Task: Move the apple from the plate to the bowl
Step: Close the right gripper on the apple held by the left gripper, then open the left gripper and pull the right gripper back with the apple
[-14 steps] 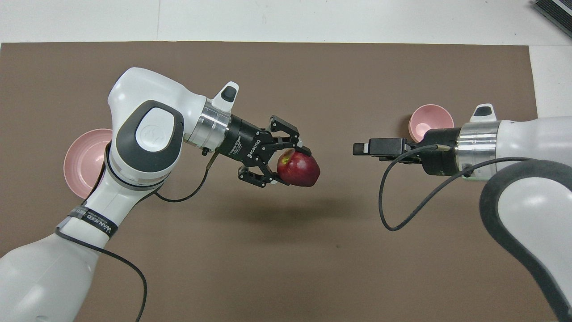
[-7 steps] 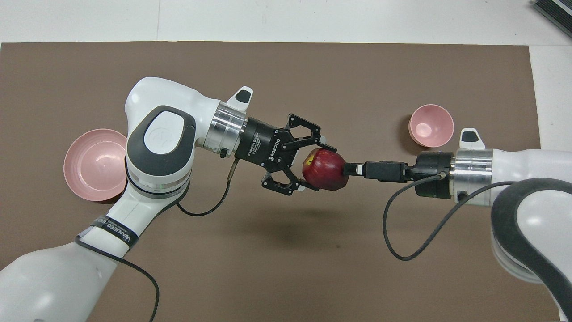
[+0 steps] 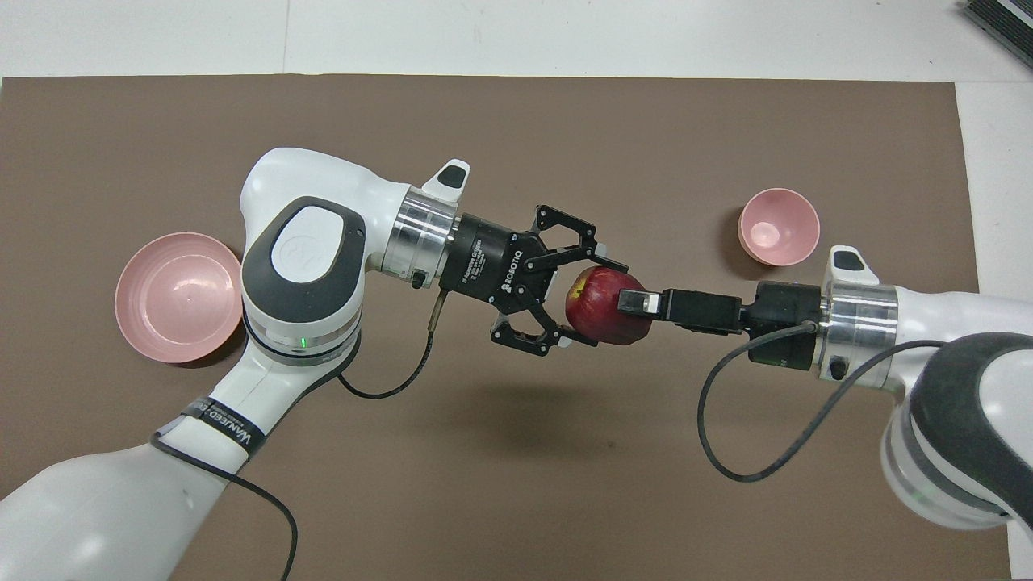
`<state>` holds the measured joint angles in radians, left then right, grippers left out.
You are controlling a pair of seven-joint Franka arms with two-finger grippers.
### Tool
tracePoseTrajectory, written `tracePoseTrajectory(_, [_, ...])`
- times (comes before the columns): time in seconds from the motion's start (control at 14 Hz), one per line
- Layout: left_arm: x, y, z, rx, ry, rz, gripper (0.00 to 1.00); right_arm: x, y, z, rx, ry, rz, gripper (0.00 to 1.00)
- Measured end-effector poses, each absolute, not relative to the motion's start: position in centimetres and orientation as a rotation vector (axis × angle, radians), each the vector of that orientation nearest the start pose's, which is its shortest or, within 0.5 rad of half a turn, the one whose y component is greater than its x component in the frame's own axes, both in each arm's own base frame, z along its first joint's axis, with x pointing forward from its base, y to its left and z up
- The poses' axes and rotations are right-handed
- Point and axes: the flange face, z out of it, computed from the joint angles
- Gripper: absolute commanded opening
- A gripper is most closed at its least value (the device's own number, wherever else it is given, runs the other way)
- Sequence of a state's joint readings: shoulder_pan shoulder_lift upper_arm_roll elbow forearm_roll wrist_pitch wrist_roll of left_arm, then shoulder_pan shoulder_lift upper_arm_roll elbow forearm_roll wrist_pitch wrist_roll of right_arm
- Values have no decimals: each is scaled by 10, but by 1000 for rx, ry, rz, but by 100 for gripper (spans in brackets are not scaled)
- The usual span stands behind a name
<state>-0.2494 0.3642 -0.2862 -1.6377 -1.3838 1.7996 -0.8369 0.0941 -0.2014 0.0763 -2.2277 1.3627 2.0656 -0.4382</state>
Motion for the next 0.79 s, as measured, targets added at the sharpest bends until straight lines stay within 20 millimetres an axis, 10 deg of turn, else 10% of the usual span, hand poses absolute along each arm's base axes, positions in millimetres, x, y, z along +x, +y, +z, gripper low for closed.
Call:
tracePoseTrajectory(0.29, [538, -397, 473, 1695, 764, -1176, 0, 490, 140, 497, -1922, 135, -216, 99])
tracePoseTrajectory(0.64, [534, -402, 474, 1687, 761, -1190, 0, 489, 138, 496, -1905, 155, -216, 51])
tracePoseTrajectory(0.71, [534, -402, 474, 1686, 761, -1190, 16, 489, 138, 496, -1905, 155, -216, 35])
tracePoseTrajectory(0.79, [534, -402, 474, 1686, 762, -1190, 99, 489, 137, 496, -1904, 156, -216, 20])
